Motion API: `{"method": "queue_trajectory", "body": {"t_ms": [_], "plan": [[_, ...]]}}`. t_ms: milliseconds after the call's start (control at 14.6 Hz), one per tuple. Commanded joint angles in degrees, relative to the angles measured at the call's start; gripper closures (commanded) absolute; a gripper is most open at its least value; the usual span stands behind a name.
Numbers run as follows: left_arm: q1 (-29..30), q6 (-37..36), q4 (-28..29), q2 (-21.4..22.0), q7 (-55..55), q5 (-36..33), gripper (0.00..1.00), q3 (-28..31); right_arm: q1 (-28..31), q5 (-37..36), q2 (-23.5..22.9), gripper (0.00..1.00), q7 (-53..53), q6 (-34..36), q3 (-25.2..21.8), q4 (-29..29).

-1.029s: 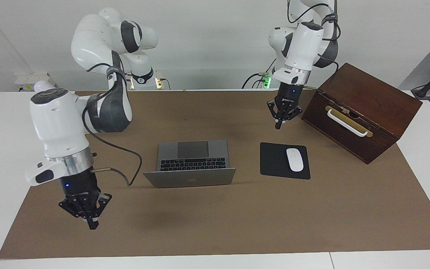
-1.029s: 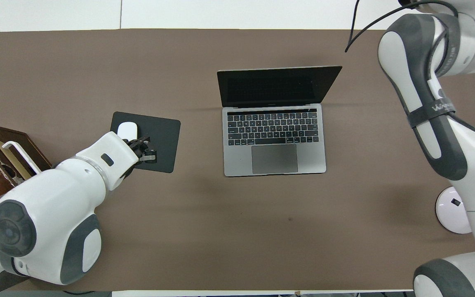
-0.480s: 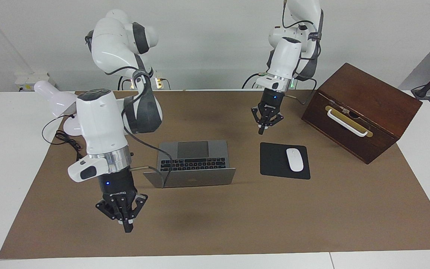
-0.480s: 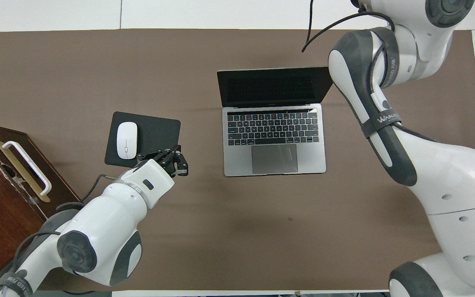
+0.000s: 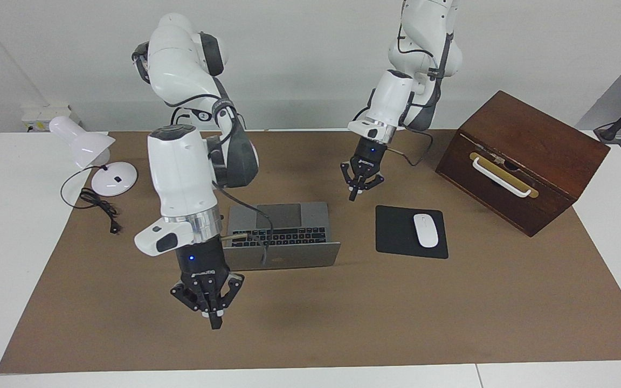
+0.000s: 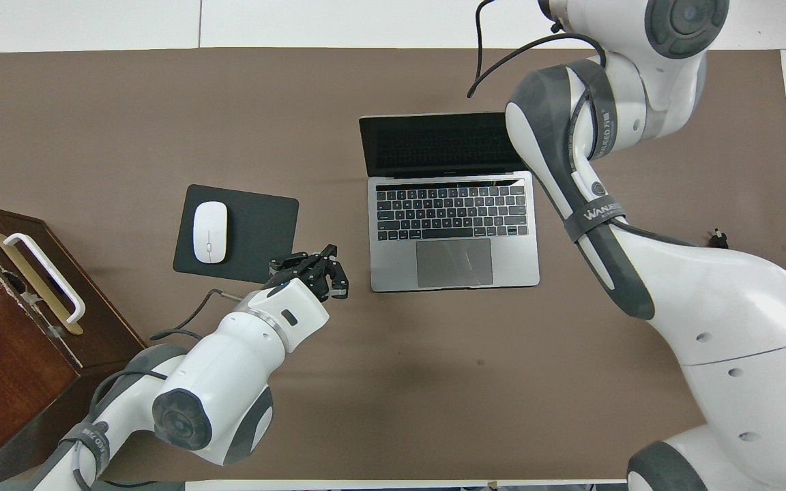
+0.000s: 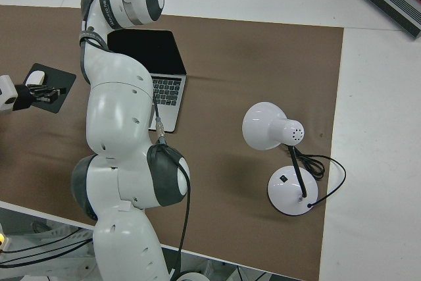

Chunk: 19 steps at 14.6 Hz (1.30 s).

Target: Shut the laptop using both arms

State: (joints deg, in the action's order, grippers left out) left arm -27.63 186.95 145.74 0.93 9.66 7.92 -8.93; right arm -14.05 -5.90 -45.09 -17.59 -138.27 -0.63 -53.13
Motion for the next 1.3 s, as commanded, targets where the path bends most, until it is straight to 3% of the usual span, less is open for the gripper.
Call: {"method": "queue_trajectory", "body": {"t_ms": [0,411,617,823,1234], "plan": [[-3.6,6.0,-0.6,-4.3,-0.3,0.7,1.00,0.9,-0.9,-3.8,-0.8,1.00,-3.2,-0.2,-0.2,0.3],[-5.9,10.7,-2.7,-9.2,-3.1,0.0,1.00,1.0,-2.2,-3.9,-0.6,1.00,-3.7,1.5,0.1,0.1],[-6.7,12.1,-2.7,-10.7,-5.6,0.0,1.00,1.0,-3.3,-2.7,-0.1,1.00,-3.6,8.3,0.5,0.2],[-6.7,13.6,-2.7,-12.6,-9.2,0.0,1.00,1.0,-2.6,6.2,0.8,1.00,-3.8,12.5,0.9,-0.4],[-7.0,13.7,-3.4,-14.6,-11.4,0.0,1.00,1.1,-0.9,6.8,1.9,1.00,-3.5,21.1,0.9,-0.7]]}}
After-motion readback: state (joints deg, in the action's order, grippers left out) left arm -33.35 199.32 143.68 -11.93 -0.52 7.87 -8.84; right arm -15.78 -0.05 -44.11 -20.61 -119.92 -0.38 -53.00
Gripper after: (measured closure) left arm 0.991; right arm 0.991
